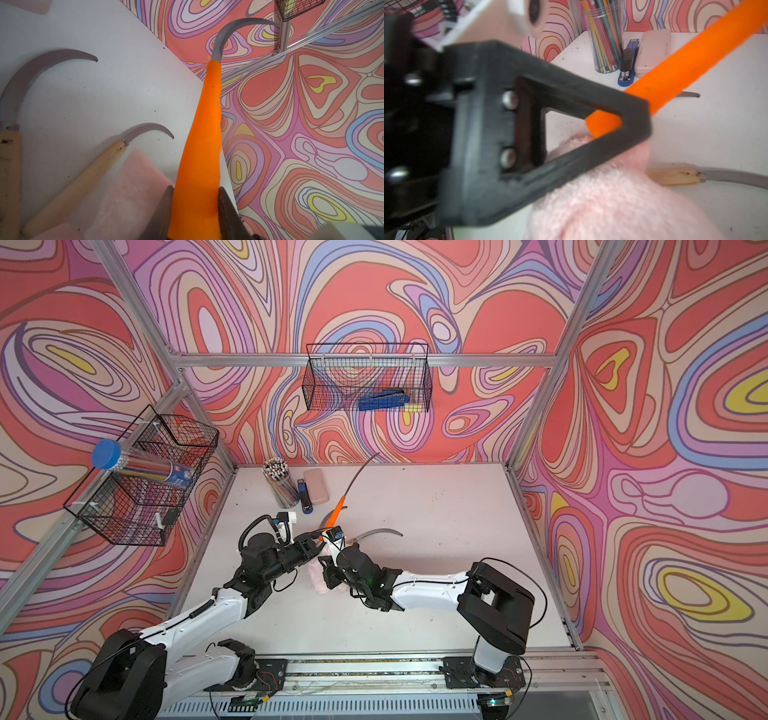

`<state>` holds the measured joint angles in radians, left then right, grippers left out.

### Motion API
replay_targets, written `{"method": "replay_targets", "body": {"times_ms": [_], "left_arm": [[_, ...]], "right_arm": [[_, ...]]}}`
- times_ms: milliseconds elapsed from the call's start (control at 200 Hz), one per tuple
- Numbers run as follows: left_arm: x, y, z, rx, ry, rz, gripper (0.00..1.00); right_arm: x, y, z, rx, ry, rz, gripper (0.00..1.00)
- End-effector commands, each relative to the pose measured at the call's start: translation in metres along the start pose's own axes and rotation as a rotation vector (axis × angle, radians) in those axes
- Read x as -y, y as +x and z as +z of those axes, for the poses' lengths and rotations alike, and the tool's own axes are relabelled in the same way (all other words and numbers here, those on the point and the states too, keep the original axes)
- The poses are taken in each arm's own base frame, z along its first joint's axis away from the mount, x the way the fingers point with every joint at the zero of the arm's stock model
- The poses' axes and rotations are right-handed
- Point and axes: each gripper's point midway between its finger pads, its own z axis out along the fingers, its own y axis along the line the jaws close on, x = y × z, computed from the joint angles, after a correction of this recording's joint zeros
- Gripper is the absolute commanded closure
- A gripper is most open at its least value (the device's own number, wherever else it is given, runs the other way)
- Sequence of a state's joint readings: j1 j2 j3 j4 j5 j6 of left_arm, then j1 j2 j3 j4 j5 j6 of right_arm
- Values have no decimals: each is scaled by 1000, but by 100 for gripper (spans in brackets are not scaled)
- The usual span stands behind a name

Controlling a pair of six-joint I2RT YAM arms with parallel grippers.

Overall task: Wipe small sickles with rags
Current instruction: Wipe the small sickle.

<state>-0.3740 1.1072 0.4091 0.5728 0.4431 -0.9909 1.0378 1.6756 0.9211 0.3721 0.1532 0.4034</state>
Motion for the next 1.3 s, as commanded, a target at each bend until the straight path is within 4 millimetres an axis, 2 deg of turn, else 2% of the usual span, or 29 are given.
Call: {"method": "replay_targets", "body": {"times_ms": [0,225,371,586,966,1081,1132,1197,1292], "left_arm": [[19,15,-6,-60,79,21,100],[20,15,-7,-58,78,18,100],[19,18,-3,-77,89,7,100],[20,18,-1,-85,90,6,100],[23,19,-1,-91,110,3,100],[22,19,-2,-88,104,1,100],[22,19,-2,-88,105,3,100],[22,18,-1,-88,105,2,100],[21,19,0,-91,104,2,100]], "right_arm": [[35,-29,-5,92,113,76,100],[77,-40,-26,117,201,108,100],[89,-51,-34,146,224,95,100],[98,-83,-33,168,232,70,100],[157,-114,-20,200,265,151,100],[186,-116,-18,204,345,172,100],[193,-112,-16,198,365,173,100],[192,-107,-11,186,347,173,100],[178,-96,-2,159,265,182,100]]}}
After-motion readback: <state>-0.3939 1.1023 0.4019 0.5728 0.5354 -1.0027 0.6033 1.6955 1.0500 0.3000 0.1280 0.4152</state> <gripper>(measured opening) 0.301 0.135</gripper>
